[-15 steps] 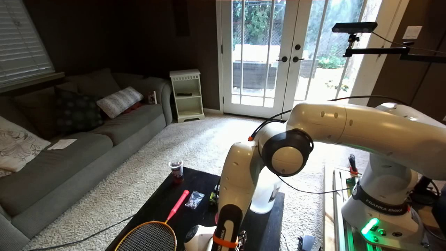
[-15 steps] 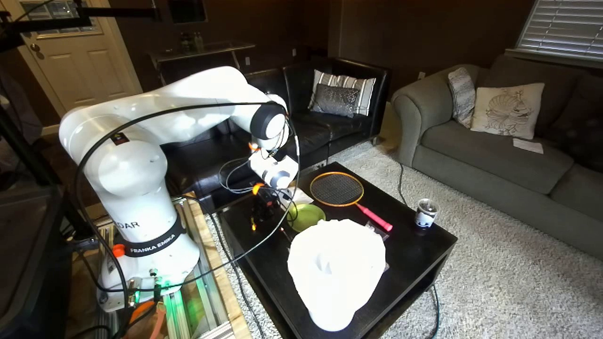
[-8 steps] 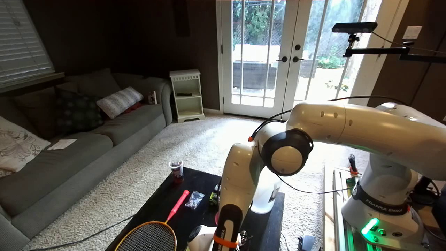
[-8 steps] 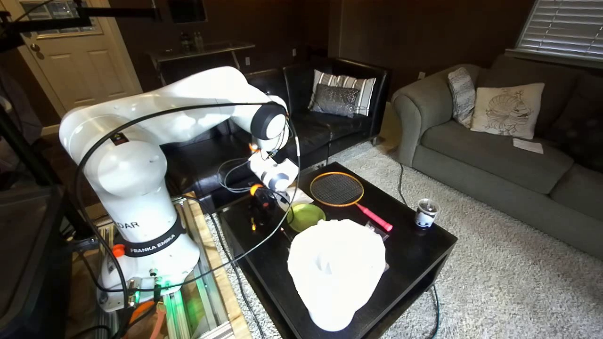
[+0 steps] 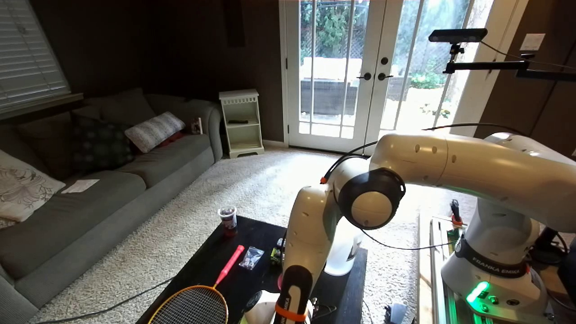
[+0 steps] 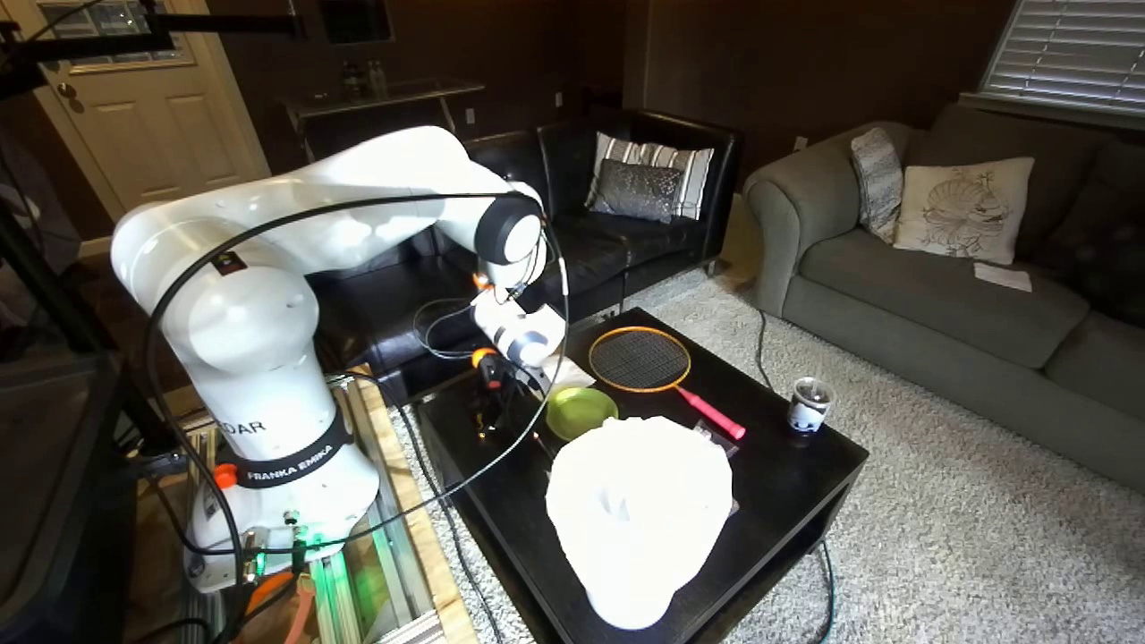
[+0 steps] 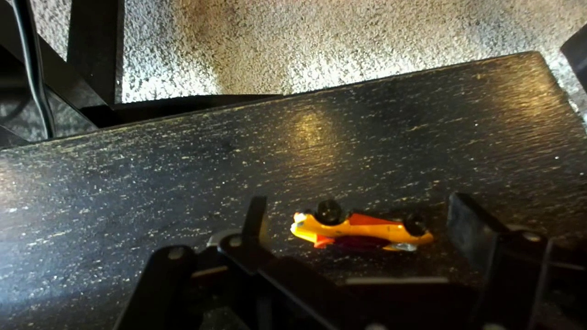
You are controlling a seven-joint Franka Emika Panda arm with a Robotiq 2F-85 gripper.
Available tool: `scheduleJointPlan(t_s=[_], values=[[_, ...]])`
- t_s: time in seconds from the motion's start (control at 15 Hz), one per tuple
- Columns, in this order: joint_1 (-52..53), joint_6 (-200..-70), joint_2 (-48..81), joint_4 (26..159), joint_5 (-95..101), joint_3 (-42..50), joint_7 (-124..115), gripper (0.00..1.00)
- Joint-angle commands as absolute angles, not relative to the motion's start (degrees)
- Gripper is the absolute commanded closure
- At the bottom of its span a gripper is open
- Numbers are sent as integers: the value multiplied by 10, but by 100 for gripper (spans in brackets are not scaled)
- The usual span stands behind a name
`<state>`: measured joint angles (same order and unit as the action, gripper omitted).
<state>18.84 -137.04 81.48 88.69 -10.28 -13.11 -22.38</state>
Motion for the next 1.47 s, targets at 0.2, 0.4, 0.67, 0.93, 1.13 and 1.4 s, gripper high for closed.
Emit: scheduleJointPlan(t_s=[0.2,0.4,0.67,0.93,1.13,1.4], values=[[204,-1359,820,881,-120,-120,-250,0],[200,-1360,820,882,-123,-125,-244,0],[193,-1354,829,872,-132,-134,-238,0],[194,-1347,843,855,-140,-138,-239,0],[195,-1344,855,839,-142,-138,-239,0],[197,-1336,870,816,-141,-136,-242,0]])
